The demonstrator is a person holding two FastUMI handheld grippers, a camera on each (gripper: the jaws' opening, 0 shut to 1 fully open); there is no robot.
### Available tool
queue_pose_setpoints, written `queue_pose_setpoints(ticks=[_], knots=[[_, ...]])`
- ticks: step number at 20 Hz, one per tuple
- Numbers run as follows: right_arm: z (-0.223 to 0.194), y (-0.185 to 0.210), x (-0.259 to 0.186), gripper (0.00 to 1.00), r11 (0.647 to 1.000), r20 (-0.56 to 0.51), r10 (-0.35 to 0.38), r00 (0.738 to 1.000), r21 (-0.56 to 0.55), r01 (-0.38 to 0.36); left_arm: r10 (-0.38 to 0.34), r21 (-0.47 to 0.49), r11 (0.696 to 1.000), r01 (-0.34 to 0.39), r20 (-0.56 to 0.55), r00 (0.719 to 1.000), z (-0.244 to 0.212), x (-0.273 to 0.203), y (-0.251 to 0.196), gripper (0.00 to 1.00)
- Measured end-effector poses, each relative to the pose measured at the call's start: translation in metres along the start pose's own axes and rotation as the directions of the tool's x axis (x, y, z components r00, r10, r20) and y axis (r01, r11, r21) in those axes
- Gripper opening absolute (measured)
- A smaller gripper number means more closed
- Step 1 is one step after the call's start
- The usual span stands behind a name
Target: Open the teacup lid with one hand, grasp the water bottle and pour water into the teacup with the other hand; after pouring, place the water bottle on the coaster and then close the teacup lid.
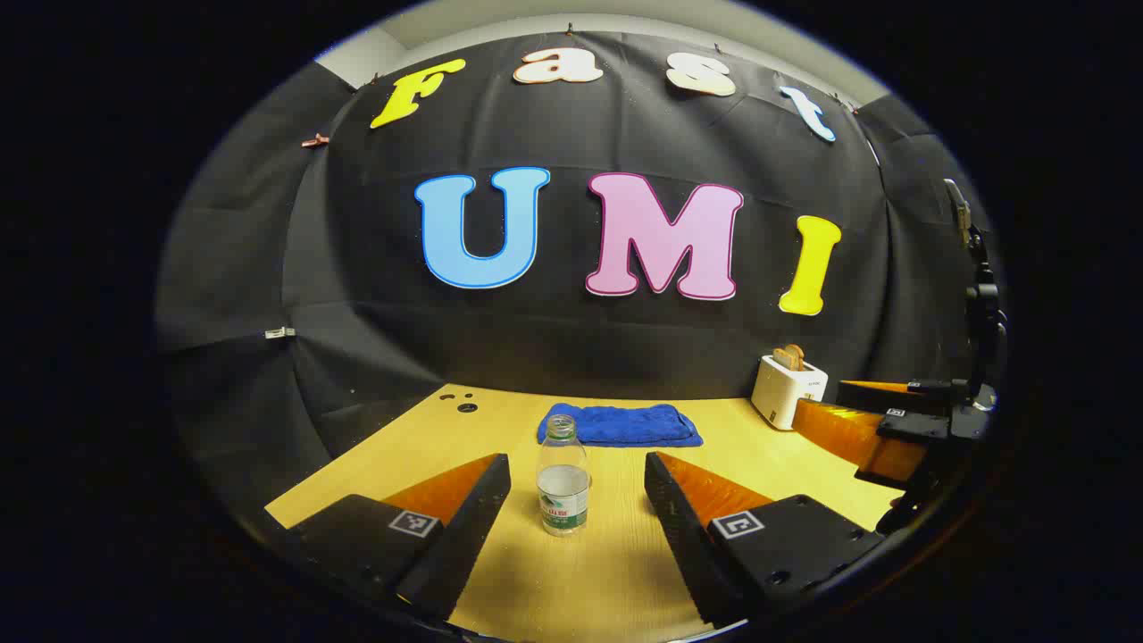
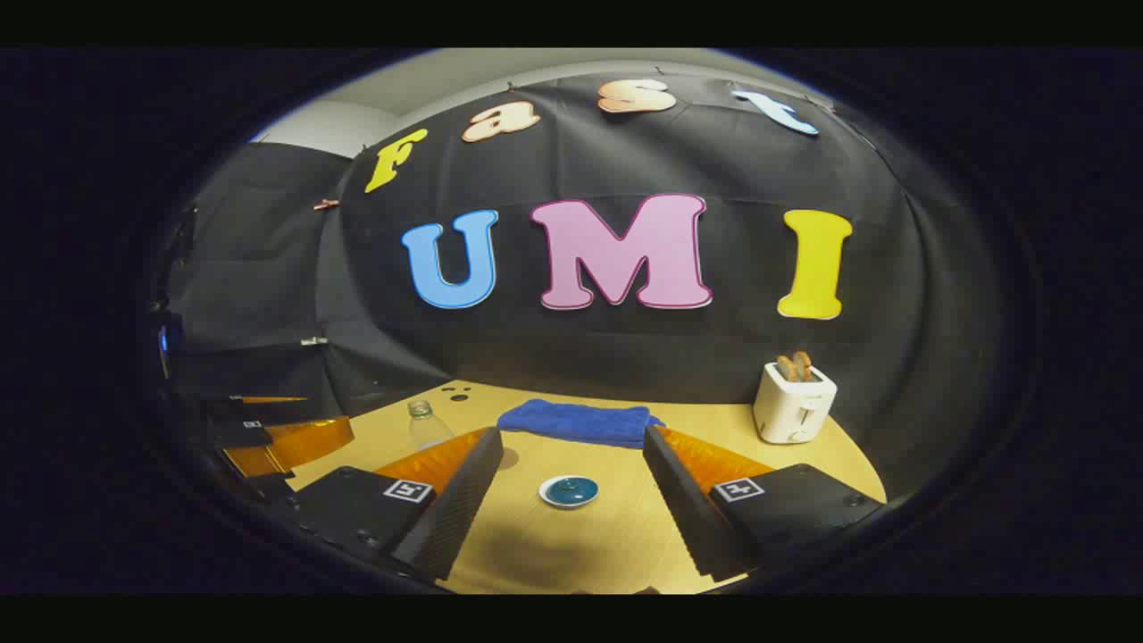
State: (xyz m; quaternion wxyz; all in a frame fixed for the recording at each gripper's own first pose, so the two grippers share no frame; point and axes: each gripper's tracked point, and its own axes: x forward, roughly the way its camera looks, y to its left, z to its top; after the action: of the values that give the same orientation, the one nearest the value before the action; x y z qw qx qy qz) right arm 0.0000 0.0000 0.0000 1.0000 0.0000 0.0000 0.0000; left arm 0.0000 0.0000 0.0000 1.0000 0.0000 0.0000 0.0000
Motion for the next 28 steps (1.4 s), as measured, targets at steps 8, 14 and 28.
queue_pose_setpoints(ticks=[8,14,28], knots=[[-0.021,0.008,0.019,0.98,1.0,-0.05,0.009,0.999,-0.01,-0.009,-0.002,0.002,1.0,0.003,-0.04,0.999,-0.014,0.021,0.005,0.95],[-0.042,0.002,0.039,0.98,0.999,-0.099,-0.002,0.995,-0.032,-0.001,-0.005,-0.013,1.0,0.004,-0.059,0.998,-0.023,0.034,0.009,0.95],[-0.109,-0.008,0.128,0.98,0.993,-0.156,-0.042,0.987,-0.117,0.024,0.013,0.003,1.0,-0.013,-0.164,0.986,-0.094,0.073,0.039,0.96]])
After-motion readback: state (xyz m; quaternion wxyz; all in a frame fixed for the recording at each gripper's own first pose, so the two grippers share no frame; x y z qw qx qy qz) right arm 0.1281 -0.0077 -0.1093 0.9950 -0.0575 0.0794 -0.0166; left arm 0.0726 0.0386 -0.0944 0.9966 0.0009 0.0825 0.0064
